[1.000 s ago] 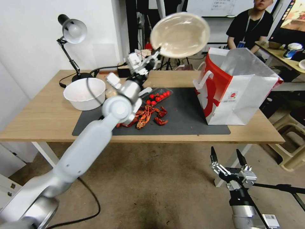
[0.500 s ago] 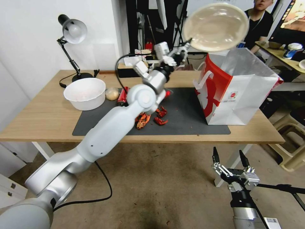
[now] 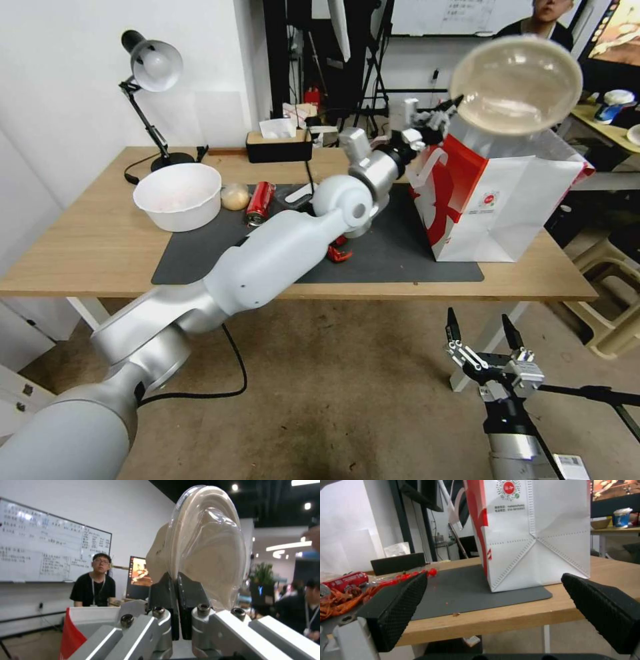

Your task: Pick up the trash from the table and place it into the takeout bag.

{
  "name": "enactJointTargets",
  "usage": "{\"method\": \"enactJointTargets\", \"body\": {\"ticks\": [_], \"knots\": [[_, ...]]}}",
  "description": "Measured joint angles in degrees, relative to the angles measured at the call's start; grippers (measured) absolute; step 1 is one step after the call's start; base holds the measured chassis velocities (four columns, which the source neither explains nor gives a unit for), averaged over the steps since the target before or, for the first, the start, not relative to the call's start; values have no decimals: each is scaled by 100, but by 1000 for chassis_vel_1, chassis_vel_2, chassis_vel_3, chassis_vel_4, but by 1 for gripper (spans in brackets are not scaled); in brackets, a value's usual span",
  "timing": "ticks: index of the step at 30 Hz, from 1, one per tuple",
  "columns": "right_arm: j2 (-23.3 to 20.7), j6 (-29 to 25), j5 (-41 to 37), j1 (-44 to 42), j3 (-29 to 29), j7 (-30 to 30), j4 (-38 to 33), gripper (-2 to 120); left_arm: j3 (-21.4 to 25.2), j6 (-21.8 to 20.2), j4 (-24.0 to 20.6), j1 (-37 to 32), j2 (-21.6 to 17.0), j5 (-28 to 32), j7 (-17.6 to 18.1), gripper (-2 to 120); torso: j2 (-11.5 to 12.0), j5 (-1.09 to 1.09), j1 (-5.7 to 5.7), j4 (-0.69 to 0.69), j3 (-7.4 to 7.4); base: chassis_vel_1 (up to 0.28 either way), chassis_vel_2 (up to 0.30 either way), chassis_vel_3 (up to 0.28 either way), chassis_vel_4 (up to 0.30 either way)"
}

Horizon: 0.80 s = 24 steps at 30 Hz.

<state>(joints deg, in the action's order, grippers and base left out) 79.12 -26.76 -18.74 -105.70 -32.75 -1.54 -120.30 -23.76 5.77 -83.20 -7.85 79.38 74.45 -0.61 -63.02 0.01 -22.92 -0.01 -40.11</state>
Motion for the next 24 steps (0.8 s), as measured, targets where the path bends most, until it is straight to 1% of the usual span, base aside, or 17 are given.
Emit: {"method": "enactJointTargets", "body": {"ticks": [2,3,4,5,7,8,9,12,13,15,17,19,20,22,24], "knots": [[-9,0,-18,-8,-29,0,0,100,-306,121,380,193,169,-609,-83,10,0,0,0,1,0,0,0,0,0],[-11,0,-22,-9,-34,0,0,100,-339,135,436,223,197,-701,-83,11,0,0,0,1,0,0,0,0,0],[-15,-1,-31,-14,-47,0,0,100,-401,164,558,298,276,-1040,-80,19,0,0,0,2,0,0,0,0,0],[-15,-1,-31,-14,-47,0,0,100,-401,164,558,298,276,-1040,-80,19,0,0,0,2,0,0,0,0,0],[-22,-18,-55,-29,-76,1,0,100,-507,173,704,415,379,-1590,-72,30,0,0,0,1,0,0,0,0,0],[-24,-23,-61,-31,-81,3,2,100,-534,174,727,442,389,-1690,-71,33,0,-1,1,1,0,0,0,0,0],[-24,-23,-61,-31,-81,3,2,100,-534,174,727,442,389,-1690,-71,33,0,-1,1,1,0,0,0,0,0],[-39,-27,-72,-24,-89,5,11,100,-627,211,783,484,391,-1921,-83,48,0,-1,0,2,0,0,0,0,0],[-39,-27,-72,-24,-89,5,11,100,-627,211,783,484,391,-1921,-83,48,0,-1,0,2,0,0,0,0,0],[-39,-27,-72,-20,-88,5,15,100,-625,240,773,479,380,-1945,-64,58,0,-1,0,2,0,0,0,0,0],[-38,-27,-72,-21,-85,5,15,100,-619,244,751,467,361,-1944,-52,60,0,-1,0,1,0,0,0,0,0],[-38,-27,-69,-26,-75,8,17,100,-590,248,633,419,247,-1916,-14,74,0,-1,0,1,0,0,0,0,0],[-38,-27,-68,-27,-74,8,18,100,-583,249,605,405,211,-1910,-6,76,0,-1,0,1,0,0,0,0,0],[-38,-27,-68,-27,-73,8,18,100,-581,249,597,401,201,-1908,-1,78,0,-2,0,1,0,0,0,0,0],[-37,-27,-66,-27,-66,9,20,100,-560,250,521,358,115,-1902,44,86,0,-2,0,2,0,0,0,0,0]]}}
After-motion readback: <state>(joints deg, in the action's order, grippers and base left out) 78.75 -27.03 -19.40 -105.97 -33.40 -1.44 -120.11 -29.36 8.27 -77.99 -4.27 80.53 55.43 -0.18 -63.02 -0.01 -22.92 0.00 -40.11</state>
